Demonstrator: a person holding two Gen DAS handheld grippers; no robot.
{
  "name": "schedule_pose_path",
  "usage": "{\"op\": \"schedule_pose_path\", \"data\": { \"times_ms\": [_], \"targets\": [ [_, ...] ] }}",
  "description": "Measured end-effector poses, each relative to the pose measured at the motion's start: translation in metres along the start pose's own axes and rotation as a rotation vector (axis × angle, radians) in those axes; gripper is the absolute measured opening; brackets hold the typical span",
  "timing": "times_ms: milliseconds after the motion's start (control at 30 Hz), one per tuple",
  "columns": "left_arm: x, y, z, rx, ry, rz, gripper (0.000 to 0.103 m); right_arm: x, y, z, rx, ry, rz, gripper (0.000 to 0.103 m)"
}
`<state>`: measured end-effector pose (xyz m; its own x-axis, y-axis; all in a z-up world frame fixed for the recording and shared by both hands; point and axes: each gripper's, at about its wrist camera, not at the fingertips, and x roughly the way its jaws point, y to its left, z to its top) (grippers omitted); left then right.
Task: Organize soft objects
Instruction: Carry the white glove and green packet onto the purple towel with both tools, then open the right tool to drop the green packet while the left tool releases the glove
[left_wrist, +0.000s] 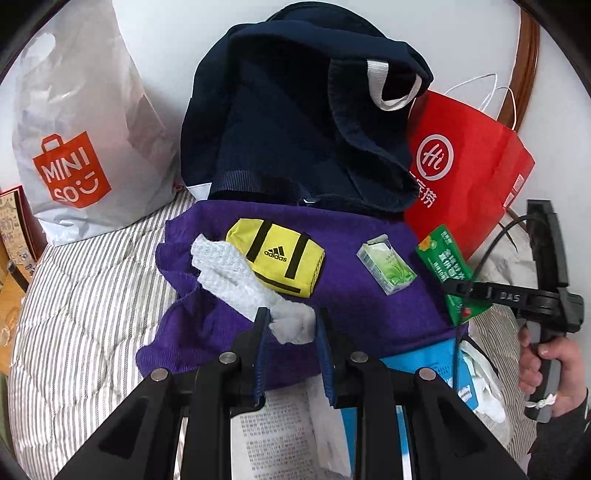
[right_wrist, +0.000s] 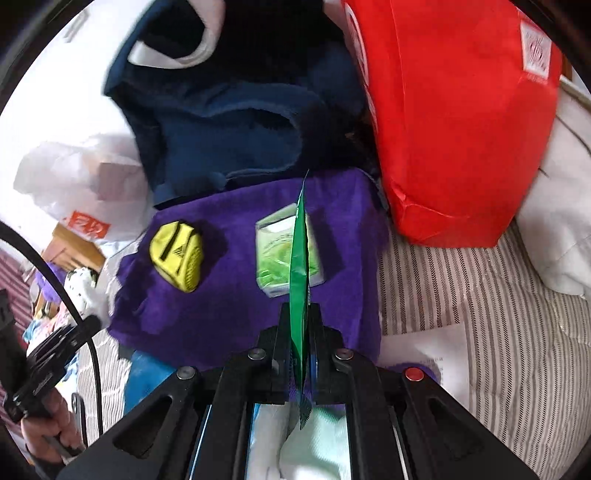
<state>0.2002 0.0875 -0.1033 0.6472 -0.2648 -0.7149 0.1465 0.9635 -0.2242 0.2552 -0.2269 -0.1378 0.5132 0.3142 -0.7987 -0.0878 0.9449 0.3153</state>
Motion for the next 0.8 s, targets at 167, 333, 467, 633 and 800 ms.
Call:
{"op": "schedule_pose_path", "data": {
  "times_ms": [167, 333, 467, 633, 800],
  "targets": [
    [0.012, 0.003, 0.004, 0.005, 0.014, -0.006, 0.023, 0.026, -0.004, 0.004, 0.017, 0.043, -0.058, 0.007],
    [0.02, 0.005, 0.007, 0.007, 0.023, -0.01, 0.023, 0.041, -0.005, 0.004, 0.018, 0.069, -0.064, 0.007],
    [0.027, 0.006, 0.009, 0.011, 0.033, -0.009, 0.023, 0.048, -0.011, 0.001, 0.031, 0.091, -0.04, 0.008],
    [0.039, 0.002, 0.011, 0.011, 0.051, -0.017, 0.023, 0.048, -0.014, -0.001, 0.036, 0.108, -0.007, 0.011],
    [0.053, -0.005, 0.014, 0.026, 0.079, -0.017, 0.023, 0.042, -0.01, -0.003, 0.0, 0.108, -0.003, 0.031]
  ]
}}
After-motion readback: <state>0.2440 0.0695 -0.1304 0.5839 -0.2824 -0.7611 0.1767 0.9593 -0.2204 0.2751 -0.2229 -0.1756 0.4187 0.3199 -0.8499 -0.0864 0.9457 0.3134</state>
